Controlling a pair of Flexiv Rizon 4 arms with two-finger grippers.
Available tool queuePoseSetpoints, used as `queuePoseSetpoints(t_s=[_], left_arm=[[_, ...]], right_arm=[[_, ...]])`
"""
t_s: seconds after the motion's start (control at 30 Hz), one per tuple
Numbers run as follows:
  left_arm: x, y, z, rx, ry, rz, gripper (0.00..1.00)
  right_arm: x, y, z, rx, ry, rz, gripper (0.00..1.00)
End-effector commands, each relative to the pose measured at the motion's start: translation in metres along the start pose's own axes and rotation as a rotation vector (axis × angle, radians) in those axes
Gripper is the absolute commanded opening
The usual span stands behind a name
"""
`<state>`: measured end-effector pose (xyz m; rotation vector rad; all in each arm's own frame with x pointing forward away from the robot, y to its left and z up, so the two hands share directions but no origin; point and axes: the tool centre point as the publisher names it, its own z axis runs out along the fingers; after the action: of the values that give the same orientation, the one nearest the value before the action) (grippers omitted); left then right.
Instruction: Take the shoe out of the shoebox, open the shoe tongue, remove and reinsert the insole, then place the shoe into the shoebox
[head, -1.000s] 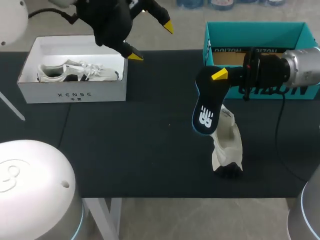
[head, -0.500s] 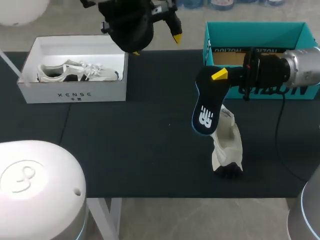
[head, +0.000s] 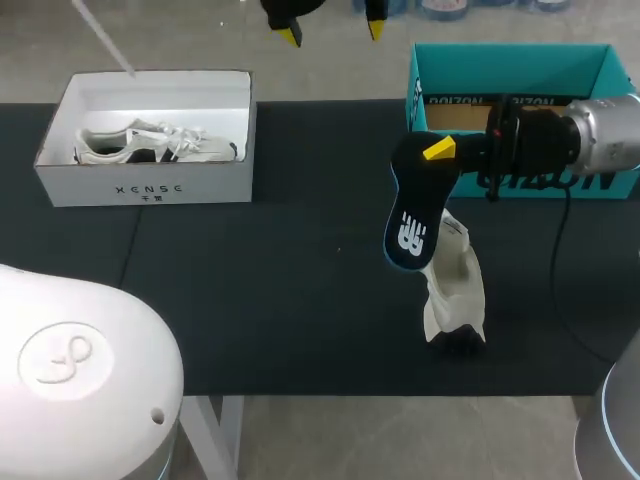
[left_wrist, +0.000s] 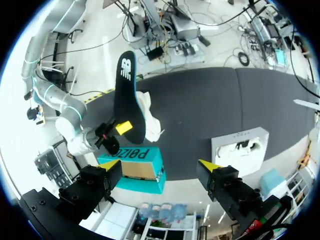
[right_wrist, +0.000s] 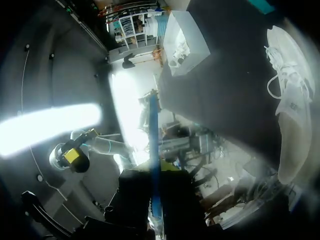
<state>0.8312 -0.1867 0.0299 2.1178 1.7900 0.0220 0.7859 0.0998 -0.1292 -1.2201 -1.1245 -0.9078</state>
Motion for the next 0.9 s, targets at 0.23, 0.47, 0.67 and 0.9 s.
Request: queuePoseSetpoints(t_s=[0.23,0.47,0.67,0.9], left_arm=[[-0.034,0.009,0.023,0.021,0.27,-0.075,1.0],[-0.033,-0.003,0.035,0.039,0.237,-0.099,1.0],[-0.03,0.002,0.033,0.031,0.22,-0.099,1.0],[-0.034,0.011,0.025,0.009,0.218,-0.089,1.0]], right_arm=[[0.0,0.001,0.0,0.001,-0.001,0.0,0.0],[0.0,0.001,0.0,0.001,-0.001,0.0,0.0],[0.0,0.001,0.0,0.001,-0.001,0.0,0.0],[0.0,0.001,0.0,0.001,-0.001,0.0,0.0]])
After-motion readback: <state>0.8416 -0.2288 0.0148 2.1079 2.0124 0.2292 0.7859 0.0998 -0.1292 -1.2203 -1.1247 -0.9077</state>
